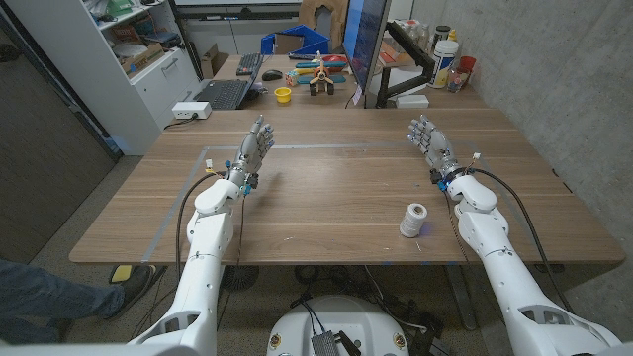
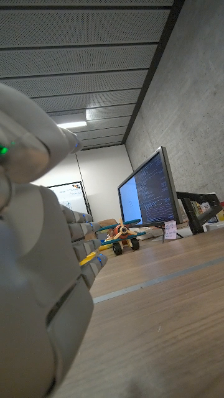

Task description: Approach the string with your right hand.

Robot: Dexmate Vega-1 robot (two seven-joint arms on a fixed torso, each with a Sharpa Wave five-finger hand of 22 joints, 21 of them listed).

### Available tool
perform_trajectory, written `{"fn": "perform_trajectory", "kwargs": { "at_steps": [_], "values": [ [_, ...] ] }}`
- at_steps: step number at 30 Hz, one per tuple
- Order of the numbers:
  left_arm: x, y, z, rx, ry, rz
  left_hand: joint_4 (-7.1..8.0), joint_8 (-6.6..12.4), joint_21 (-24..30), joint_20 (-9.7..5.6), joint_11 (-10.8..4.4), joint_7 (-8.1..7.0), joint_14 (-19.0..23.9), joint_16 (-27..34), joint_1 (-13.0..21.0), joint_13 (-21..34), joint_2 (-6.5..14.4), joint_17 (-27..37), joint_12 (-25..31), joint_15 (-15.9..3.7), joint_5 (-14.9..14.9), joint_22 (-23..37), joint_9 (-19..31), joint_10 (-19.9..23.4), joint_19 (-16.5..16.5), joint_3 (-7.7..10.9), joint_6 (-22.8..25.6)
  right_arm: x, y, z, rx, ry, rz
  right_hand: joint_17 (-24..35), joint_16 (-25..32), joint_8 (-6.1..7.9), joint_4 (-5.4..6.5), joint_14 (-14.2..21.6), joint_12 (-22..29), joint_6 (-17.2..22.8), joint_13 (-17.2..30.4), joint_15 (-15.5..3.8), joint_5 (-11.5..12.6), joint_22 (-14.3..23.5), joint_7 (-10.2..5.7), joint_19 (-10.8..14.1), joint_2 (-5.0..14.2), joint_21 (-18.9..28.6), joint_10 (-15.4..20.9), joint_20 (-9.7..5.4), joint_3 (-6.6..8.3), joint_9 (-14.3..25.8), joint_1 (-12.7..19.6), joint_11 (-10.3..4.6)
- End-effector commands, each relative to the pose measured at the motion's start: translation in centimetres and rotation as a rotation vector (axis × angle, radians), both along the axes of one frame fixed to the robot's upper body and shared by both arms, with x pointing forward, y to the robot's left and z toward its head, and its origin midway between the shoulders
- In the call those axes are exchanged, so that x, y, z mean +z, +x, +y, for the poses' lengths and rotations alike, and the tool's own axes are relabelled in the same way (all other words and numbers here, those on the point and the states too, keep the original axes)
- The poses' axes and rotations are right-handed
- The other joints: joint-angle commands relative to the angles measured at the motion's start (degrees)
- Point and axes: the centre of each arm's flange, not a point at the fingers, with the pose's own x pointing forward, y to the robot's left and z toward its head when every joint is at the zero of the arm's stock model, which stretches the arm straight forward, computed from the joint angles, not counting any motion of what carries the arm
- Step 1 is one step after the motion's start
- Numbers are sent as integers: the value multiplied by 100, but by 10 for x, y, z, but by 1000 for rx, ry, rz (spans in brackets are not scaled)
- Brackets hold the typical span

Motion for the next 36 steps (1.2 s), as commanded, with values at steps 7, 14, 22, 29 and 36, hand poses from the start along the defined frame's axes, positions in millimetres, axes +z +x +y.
{"fn": "perform_trajectory", "kwargs": {
  "at_steps": [7, 14, 22, 29, 36],
  "values": [
    [2, 0, -4, -10, 6, 5, -14, 32, 8, -2, 47, 4, -45, 5, 79, 30, 32, 6, 6, 4, -30, 24, 25, 1, -33, 9, 32, -2, -5, -12, 3, 7, -41, 22, 36, 11, -26, 132, -4, 33, 25, -43, 33, 8, -68, 85, -105, -39, 75, -131, -48, 22, -8, -83],
    [3, -1, -5, -11, 7, 3, -15, 27, 7, 2, 38, 5, -47, 4, 91, 30, 40, 7, 9, -1, -41, 24, 25, 15, -37, 2, 33, -1, -8, -15, 10, 21, -63, 21, 40, 22, -35, 185, 9, 69, 26, -72, 43, 7, -105, 120, -128, -57, 125, -140, -64, 23, -17, -134],
    [-1, -1, -5, -10, 6, 10, -15, 30, 7, 7, 32, 4, -30, 10, 102, 30, 47, 7, 14, 4, -51, 24, 26, 32, -39, -5, 52, -3, -11, -17, 11, 27, -90, 19, 47, 50, -47, 260, 31, 156, 27, -115, 59, 5, -148, 166, -152, -81, 202, -133, -81, 25, -27, -175],
    [0, -3, -2, -4, 5, 6, -15, 29, 9, 8, 29, 3, -26, 10, 110, 31, 52, 8, 10, 1, -58, 24, 26, 27, -36, -10, 57, -3, -17, -20, 6, 21, -111, 19, 49, 50, -51, 298, 37, 171, 27, -143, 67, 5, -159, 194, -161, -93, 231, -133, -89, 25, -34, -202],
    [-1, -3, 0, -6, 3, 7, -15, 28, 8, 9, 35, 5, -26, 10, 118, 31, 58, 8, 8, -1, -67, 25, 26, 26, -40, -17, 64, -3, -22, -21, 0, 11, -129, 17, 48, 48, -57, 334, 46, 182, 27, -163, 77, 4, -176, 240, -168, -103, 271, -143, -95, 26, -38, -244]
  ]
}}
